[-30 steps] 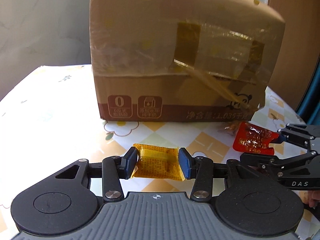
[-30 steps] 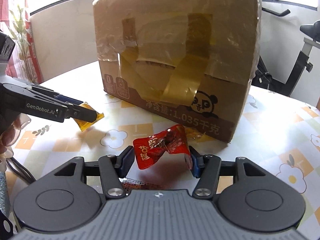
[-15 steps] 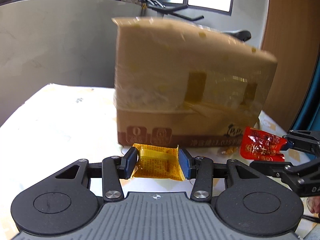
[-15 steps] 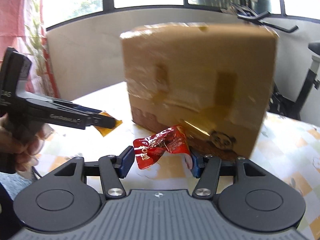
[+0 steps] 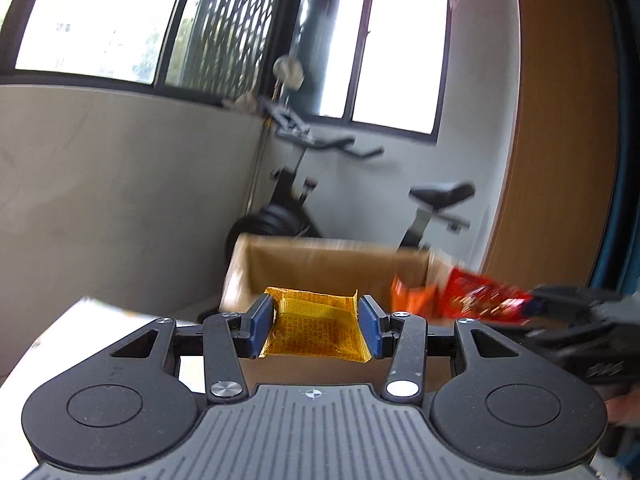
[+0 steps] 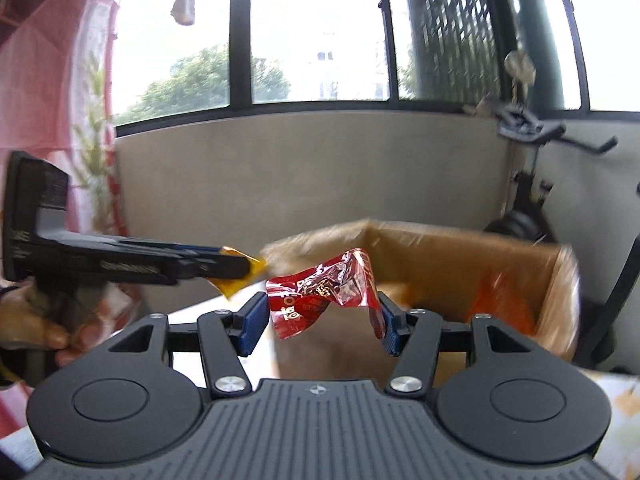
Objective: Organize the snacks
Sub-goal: 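Lift the yellow packet and red packet and carry them over the bin, then open both tools to drop the yellow and red packets into the bin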
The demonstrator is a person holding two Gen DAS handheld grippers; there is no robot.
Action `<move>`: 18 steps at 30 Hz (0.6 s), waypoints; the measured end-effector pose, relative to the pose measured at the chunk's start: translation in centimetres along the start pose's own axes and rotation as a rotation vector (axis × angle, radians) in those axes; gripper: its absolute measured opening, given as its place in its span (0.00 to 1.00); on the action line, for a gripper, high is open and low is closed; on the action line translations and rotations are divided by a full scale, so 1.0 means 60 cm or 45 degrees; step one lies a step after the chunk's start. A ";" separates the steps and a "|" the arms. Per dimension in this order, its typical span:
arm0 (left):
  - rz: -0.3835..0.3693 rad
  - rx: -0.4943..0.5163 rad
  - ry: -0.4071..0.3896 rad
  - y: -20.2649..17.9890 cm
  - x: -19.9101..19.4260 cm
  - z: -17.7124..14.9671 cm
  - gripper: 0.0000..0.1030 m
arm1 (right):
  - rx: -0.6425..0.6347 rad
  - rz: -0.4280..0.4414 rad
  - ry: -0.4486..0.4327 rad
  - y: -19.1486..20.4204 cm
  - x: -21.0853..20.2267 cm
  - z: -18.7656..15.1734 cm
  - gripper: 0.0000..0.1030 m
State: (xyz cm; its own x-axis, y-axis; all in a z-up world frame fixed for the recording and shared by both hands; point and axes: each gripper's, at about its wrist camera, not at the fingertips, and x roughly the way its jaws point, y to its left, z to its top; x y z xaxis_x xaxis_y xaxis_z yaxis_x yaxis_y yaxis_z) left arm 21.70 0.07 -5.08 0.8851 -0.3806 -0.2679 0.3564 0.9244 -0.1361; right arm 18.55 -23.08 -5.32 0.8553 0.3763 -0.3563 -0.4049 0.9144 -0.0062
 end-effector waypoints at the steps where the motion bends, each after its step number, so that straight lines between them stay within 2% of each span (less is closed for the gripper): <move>1: -0.006 0.008 -0.006 -0.006 0.012 0.013 0.48 | -0.008 -0.032 0.009 -0.010 0.009 0.011 0.56; 3: -0.002 0.034 -0.011 -0.017 0.042 0.034 0.49 | -0.013 -0.079 0.057 -0.030 0.037 0.026 0.56; 9: 0.008 0.046 0.103 -0.028 0.137 0.050 0.51 | -0.021 -0.191 0.201 -0.064 0.106 0.013 0.57; 11: 0.018 0.062 0.156 -0.025 0.164 0.047 0.56 | -0.002 -0.210 0.229 -0.070 0.118 0.006 0.70; 14: 0.056 0.097 0.193 -0.020 0.179 0.043 0.68 | 0.003 -0.252 0.230 -0.071 0.119 -0.002 0.77; 18: 0.083 0.093 0.182 -0.002 0.166 0.041 0.77 | 0.015 -0.251 0.226 -0.074 0.107 -0.001 0.77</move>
State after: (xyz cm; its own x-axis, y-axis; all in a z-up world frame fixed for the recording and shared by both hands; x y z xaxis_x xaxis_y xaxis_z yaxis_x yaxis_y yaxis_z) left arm 31.19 -3.74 -5.41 0.8573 -0.3149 -0.4072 0.3251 0.9446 -0.0461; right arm 25.83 -24.73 -7.66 0.8467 0.1597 -0.5076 -0.2316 0.9694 -0.0814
